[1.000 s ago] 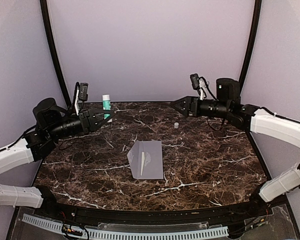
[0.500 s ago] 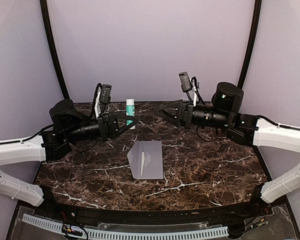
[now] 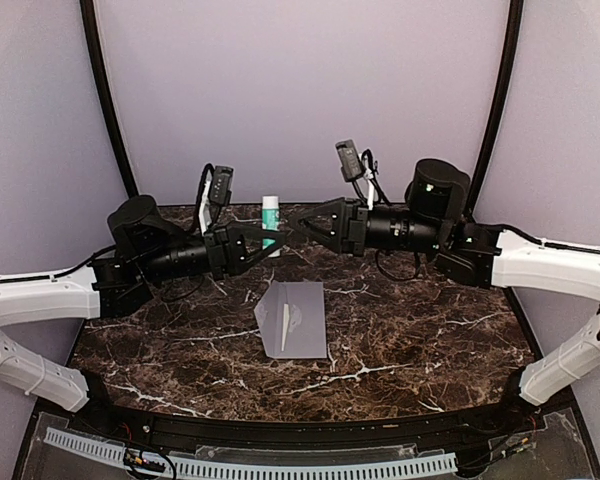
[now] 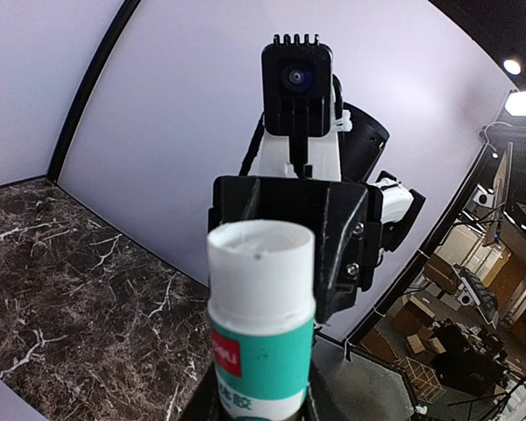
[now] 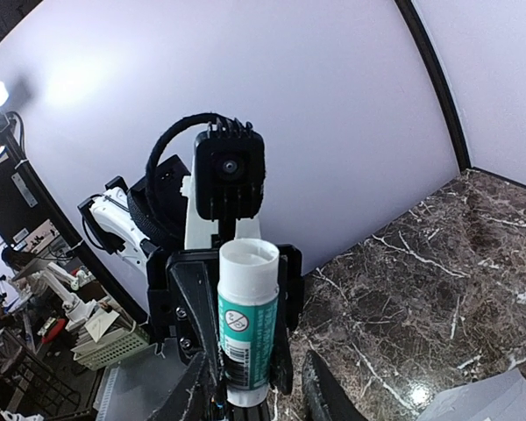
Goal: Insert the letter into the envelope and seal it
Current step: Unscrew the solid glue.
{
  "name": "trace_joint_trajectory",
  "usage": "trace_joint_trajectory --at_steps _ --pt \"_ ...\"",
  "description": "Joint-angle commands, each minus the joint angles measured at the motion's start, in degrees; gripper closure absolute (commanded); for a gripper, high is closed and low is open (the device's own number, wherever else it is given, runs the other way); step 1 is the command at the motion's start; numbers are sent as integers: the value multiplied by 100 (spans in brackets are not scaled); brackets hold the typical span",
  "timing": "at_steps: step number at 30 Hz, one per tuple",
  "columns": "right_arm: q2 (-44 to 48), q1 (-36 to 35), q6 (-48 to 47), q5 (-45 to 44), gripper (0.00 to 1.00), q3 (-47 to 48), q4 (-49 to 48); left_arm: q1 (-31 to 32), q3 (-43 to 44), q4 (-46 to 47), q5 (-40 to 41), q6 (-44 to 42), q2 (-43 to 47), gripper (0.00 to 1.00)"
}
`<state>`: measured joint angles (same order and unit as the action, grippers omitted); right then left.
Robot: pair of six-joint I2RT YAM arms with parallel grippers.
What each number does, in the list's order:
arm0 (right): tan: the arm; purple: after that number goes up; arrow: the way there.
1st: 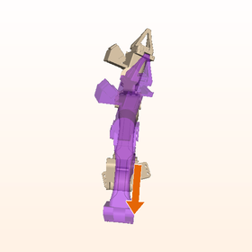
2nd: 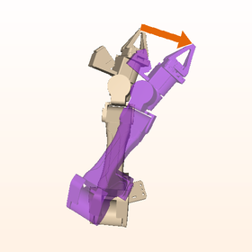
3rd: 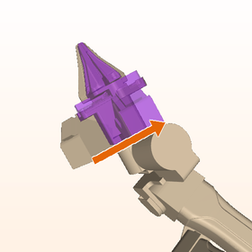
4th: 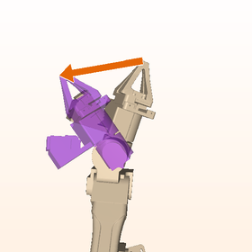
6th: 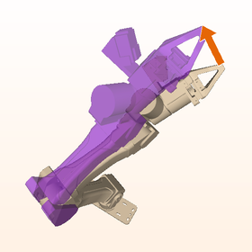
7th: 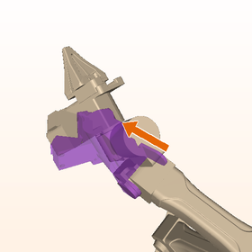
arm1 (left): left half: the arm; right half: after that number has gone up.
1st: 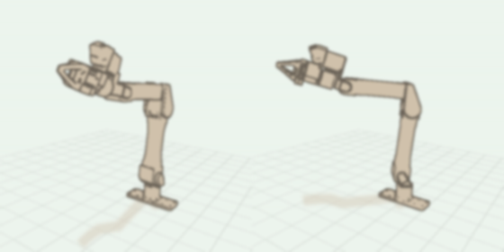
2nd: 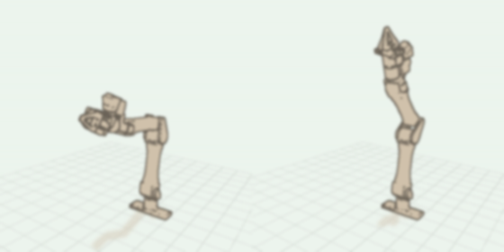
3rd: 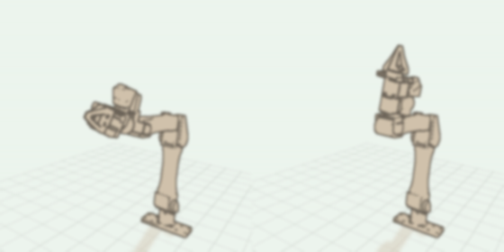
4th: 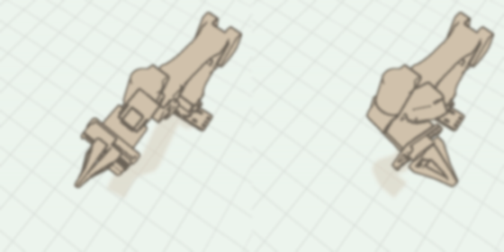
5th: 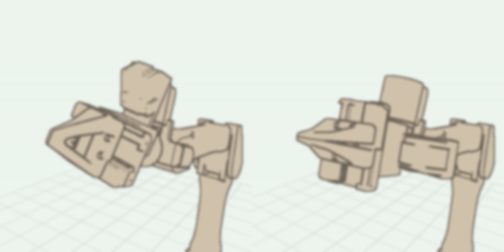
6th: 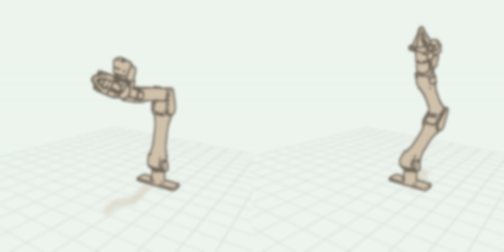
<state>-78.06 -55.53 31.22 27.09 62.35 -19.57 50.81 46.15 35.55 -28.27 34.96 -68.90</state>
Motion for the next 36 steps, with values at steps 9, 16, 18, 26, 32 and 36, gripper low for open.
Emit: trace_joint_trajectory --at_steps 9,16,18,26,32,36 --pt "-285 -46 -214 281 65 572 228 34 280 269 -375 -183 -56 100" --pt "-395 -55 -69 484 65 552 69 34 261 357 -416 -153 -97 100" --pt "-430 -59 -44 505 66 553 49 32 270 364 -448 -143 -123 100" --pt "-538 -77 67 588 72 558 -99 32 289 426 -598 -102 -169 100" --pt "-587 -90 66 641 78 559 -139 34 293 413 -631 -104 -203 100" --pt "-606 -97 143 671 78 494 -275 36 294 419 -690 -87 -245 100"
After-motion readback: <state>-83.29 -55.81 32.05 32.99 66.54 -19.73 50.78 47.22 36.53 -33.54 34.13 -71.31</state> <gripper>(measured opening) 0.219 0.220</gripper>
